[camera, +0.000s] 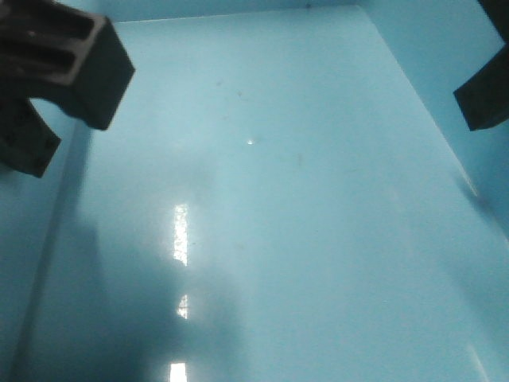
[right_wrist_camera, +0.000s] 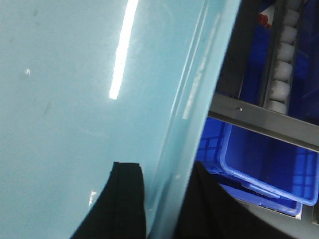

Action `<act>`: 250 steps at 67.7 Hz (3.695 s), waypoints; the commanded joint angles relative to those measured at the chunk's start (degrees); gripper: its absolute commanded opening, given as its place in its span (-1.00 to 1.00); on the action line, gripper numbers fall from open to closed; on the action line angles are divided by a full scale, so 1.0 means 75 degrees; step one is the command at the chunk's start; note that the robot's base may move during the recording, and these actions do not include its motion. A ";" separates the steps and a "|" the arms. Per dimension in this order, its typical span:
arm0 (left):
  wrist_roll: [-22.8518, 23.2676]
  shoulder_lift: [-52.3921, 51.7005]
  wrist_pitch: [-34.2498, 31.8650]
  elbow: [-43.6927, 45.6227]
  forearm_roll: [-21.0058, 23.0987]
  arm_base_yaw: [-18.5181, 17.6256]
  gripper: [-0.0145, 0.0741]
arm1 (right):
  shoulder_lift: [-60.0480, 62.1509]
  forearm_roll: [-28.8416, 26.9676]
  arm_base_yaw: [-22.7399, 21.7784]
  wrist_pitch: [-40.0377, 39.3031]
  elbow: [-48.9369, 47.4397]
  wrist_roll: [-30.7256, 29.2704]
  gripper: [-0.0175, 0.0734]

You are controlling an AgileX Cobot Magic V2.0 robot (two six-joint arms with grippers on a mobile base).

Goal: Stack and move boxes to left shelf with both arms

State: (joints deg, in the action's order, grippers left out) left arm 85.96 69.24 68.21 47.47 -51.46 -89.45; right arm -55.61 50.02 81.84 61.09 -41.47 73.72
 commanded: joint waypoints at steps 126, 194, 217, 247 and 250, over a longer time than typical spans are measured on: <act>-0.1443 -0.0145 -0.0584 0.1341 -0.1152 0.0360 -0.68 | 0.0123 0.1045 -0.0423 -0.1294 -0.1337 -0.0280 -0.53; -0.1801 -0.0115 -0.4018 0.1666 -0.2223 0.4326 -0.68 | -0.2056 0.1133 -0.4658 -0.6984 -0.1811 -0.0598 -0.53; -0.1787 0.0612 -0.5904 0.1666 -0.2650 0.5876 -0.68 | -0.3164 0.1157 -0.5240 -0.7474 -0.2971 -0.0598 -0.53; -0.1108 0.2004 -0.7993 0.1851 -0.2744 0.7934 -0.68 | -0.4868 0.1201 -0.5644 -0.7688 -0.4184 -0.0598 -0.53; -0.1108 0.2158 -0.8146 0.1912 -0.2744 0.8061 -0.68 | -0.5017 0.1211 -0.5708 -0.7730 -0.4266 -0.0598 -0.53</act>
State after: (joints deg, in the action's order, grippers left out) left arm 77.12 85.97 18.37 58.12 -68.36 -29.75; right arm -94.51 56.55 38.63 16.56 -69.21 70.07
